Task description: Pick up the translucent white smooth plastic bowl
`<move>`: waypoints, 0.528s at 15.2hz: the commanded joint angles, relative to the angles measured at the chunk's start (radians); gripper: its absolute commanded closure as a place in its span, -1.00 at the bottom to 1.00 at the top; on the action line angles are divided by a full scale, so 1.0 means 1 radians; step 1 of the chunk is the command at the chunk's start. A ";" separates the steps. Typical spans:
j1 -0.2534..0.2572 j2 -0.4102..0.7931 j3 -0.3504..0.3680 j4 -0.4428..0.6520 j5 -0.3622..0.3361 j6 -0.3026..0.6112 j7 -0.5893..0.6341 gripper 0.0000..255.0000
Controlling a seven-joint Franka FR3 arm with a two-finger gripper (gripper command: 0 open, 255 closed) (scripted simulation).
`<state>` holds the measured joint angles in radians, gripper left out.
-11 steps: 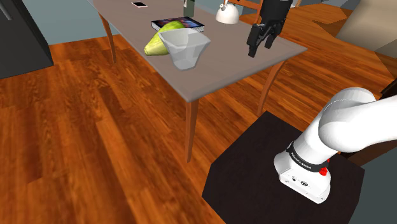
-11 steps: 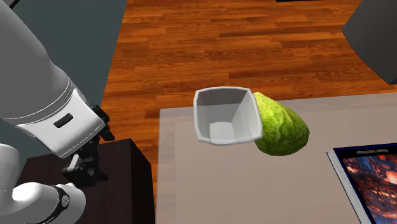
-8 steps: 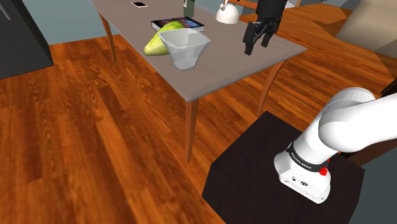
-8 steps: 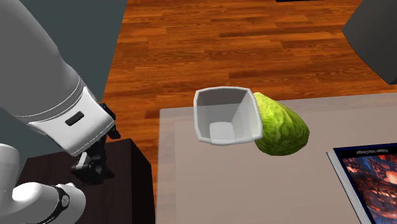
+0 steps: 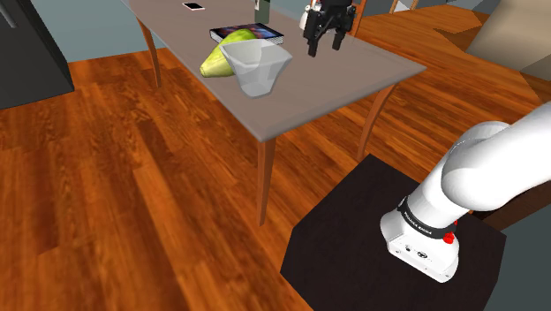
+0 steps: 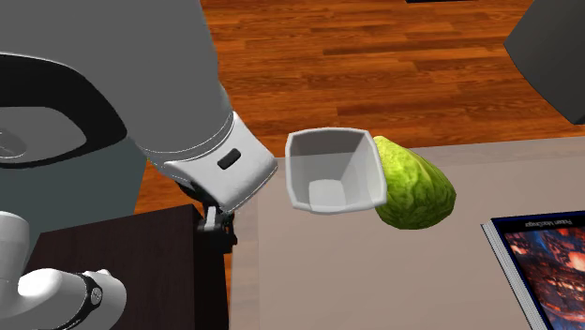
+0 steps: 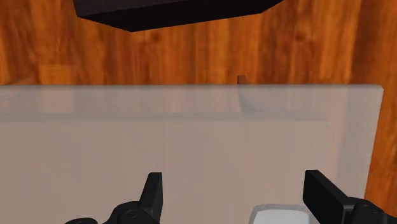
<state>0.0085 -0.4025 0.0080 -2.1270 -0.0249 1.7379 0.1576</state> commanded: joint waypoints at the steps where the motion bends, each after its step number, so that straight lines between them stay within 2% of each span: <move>1: -0.003 0.092 -0.008 0.082 0.013 0.007 0.001 -1.00; 8: -0.013 0.386 -0.029 0.415 0.065 -0.040 0.003 -1.00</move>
<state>-0.0045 -0.0677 -0.0203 -1.7726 0.0311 1.7076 0.1566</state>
